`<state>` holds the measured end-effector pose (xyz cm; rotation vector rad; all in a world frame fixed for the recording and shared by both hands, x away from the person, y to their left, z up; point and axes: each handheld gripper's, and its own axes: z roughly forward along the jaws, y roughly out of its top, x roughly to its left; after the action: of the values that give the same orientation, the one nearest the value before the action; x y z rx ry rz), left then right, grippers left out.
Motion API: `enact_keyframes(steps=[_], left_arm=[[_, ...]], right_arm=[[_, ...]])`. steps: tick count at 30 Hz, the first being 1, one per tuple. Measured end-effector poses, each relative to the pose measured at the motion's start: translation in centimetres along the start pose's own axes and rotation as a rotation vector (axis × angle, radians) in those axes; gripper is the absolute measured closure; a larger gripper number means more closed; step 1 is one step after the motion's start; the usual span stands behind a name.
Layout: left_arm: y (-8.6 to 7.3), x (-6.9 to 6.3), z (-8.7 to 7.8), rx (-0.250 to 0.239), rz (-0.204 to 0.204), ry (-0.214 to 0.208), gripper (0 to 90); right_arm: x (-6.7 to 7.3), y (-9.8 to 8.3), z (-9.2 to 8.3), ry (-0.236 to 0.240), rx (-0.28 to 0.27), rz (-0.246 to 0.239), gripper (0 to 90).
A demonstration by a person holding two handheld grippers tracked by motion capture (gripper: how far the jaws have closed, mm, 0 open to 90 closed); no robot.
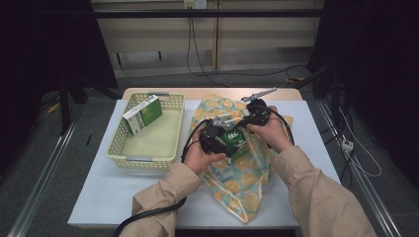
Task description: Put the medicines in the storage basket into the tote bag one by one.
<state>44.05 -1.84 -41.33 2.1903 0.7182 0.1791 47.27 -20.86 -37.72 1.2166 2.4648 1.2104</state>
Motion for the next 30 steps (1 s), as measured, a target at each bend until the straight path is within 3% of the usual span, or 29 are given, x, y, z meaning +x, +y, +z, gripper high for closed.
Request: enact_keyframes(steps=[10, 12, 16, 21, 30], left_arm=[[1.2, 1.8, 1.4, -0.031, -0.038, 0.117, 15.4], [1.4, 2.1, 1.7, -0.041, -0.04, 0.12, 15.2], [1.4, 2.0, 2.0, -0.021, -0.008, 0.103, 14.1], [1.4, 1.6, 1.3, -0.014, -0.005, 0.062, 11.3], [1.9, 0.8, -1.5, -0.011, 0.011, 0.006, 8.1]], right_arm=[[0.0, 0.4, -0.6, -0.007, -0.005, -0.005, 88.7], [0.0, 0.5, -0.5, -0.006, -0.006, -0.005, 88.7], [-0.1, 0.5, -0.6, -0.01, -0.007, -0.004, 88.7], [-0.9, 0.3, -0.9, -0.018, -0.008, 0.016, 88.7], [-1.1, 0.5, -1.0, -0.024, -0.008, 0.02, 88.6]])
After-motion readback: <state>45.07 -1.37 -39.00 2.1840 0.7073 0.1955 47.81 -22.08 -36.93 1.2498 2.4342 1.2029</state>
